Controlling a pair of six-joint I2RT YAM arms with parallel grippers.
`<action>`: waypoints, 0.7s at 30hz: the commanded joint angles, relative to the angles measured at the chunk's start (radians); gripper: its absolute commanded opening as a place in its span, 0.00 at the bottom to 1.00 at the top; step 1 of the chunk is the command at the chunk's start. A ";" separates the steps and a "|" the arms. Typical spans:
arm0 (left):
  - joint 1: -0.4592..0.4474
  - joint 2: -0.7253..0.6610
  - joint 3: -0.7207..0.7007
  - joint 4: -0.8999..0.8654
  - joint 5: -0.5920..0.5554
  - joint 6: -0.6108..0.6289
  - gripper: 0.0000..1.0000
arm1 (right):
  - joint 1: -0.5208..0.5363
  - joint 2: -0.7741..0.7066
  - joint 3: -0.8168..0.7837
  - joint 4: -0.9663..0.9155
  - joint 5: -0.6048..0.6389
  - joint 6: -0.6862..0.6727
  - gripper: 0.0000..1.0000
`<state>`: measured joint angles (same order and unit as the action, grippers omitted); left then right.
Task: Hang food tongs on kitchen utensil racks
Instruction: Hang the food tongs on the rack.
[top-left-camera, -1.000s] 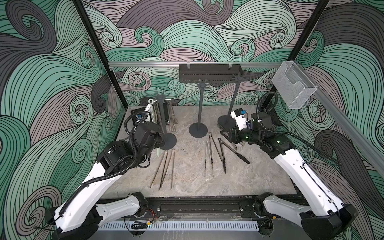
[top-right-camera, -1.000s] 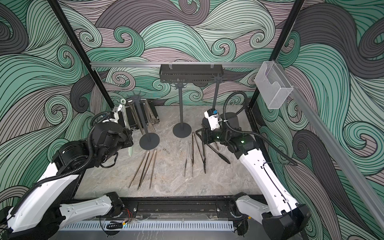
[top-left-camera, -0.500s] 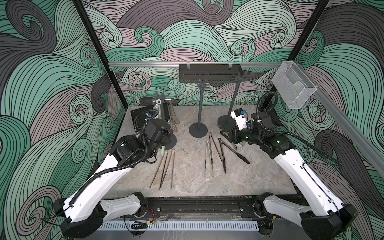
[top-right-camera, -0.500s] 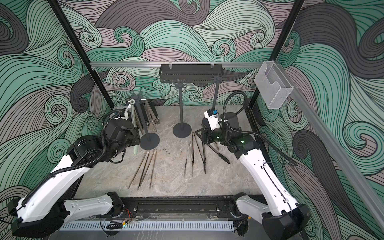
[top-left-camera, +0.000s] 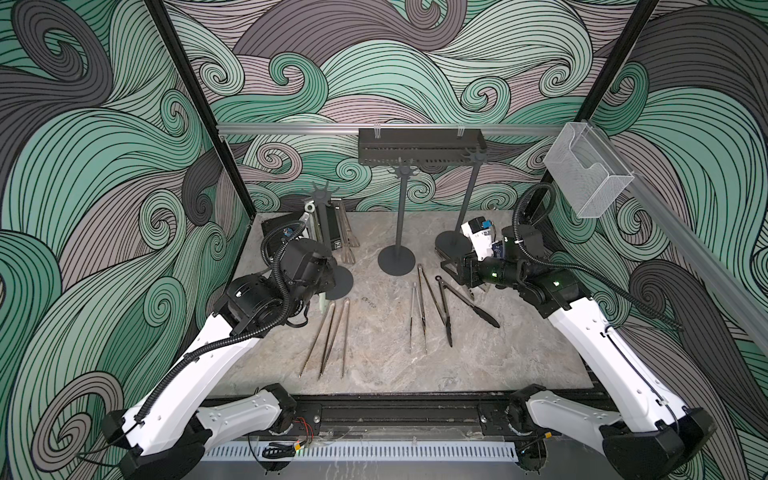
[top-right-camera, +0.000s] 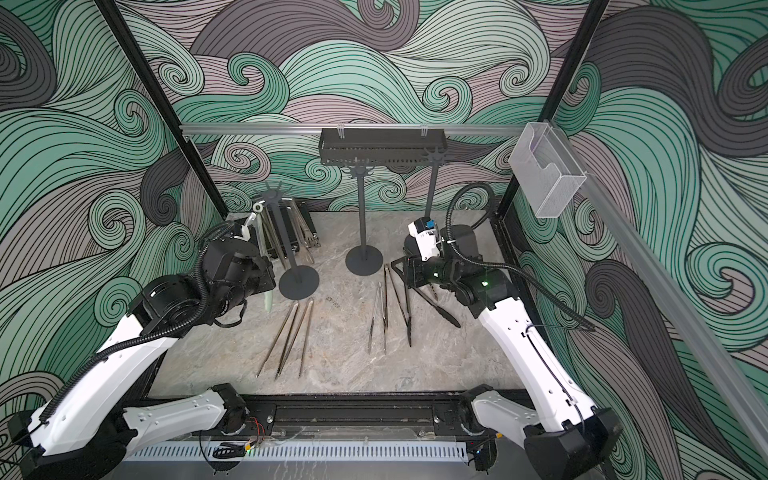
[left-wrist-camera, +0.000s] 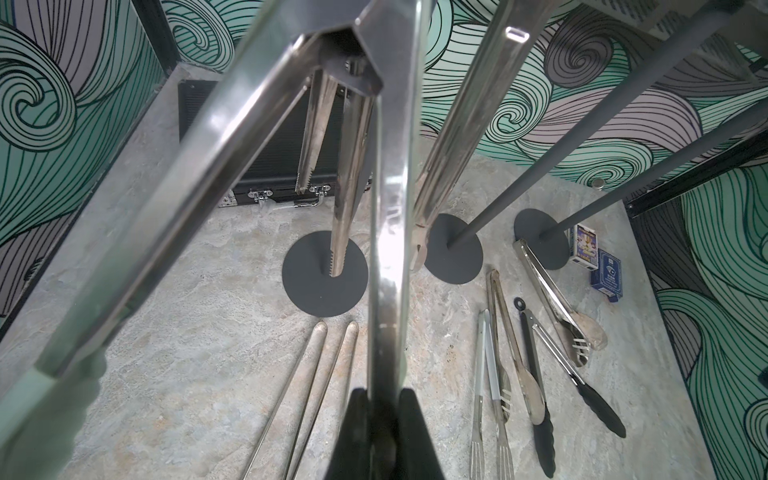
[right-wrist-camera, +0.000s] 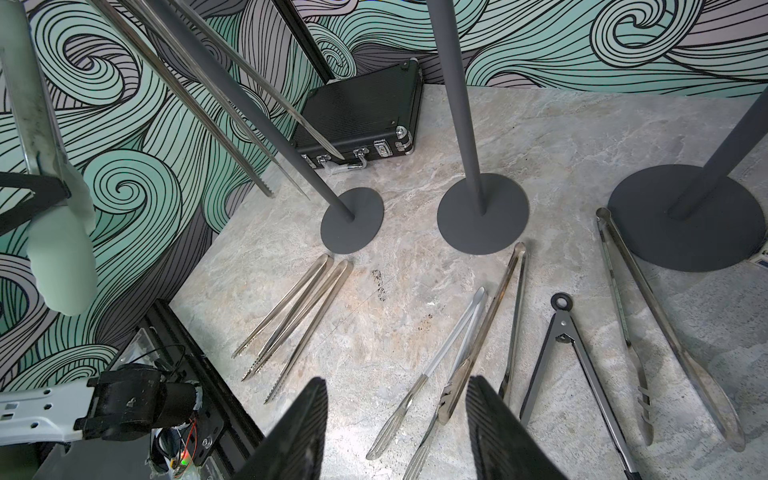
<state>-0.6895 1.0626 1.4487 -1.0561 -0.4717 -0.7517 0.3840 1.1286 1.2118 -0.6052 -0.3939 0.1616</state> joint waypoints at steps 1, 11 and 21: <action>0.018 -0.015 0.003 0.058 0.037 0.012 0.00 | 0.004 -0.004 0.006 0.005 -0.013 0.006 0.56; 0.030 -0.010 0.004 0.086 0.054 0.031 0.00 | 0.004 -0.002 0.006 0.004 -0.014 0.004 0.56; 0.055 -0.009 -0.011 0.097 0.068 0.040 0.00 | 0.003 0.002 0.005 0.004 -0.013 0.004 0.56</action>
<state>-0.6472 1.0626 1.4349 -0.9932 -0.4023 -0.7269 0.3840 1.1286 1.2118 -0.6052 -0.3943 0.1616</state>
